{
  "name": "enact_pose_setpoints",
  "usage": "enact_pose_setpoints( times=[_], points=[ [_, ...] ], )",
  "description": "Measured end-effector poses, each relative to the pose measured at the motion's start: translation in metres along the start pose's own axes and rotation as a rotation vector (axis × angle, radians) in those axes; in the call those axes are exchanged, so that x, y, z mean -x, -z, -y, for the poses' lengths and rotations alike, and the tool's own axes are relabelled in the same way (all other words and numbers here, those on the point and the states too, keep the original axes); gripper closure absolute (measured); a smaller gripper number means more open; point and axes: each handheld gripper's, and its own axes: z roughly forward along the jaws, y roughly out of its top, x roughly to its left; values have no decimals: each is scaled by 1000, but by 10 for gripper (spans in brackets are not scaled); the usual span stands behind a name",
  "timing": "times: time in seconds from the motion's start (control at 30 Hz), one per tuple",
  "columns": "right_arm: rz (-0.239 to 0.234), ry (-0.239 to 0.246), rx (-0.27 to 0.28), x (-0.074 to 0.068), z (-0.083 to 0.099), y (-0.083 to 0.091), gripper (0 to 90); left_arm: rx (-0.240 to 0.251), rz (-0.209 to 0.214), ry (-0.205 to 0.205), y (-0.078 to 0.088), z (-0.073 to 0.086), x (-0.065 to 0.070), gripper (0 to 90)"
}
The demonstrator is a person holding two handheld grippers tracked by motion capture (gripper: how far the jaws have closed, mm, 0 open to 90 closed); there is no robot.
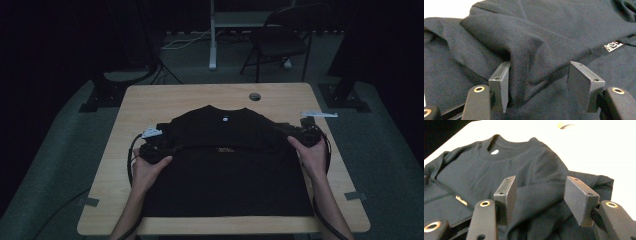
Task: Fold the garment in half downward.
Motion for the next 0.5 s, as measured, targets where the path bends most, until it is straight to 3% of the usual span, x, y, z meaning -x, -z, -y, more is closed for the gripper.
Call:
enact_pose_setpoints(
  times=[0.5],
  points=[
    [34,-77,-38,22,-9,-27,457,1,4,3,0,0,0,378]
  ],
)
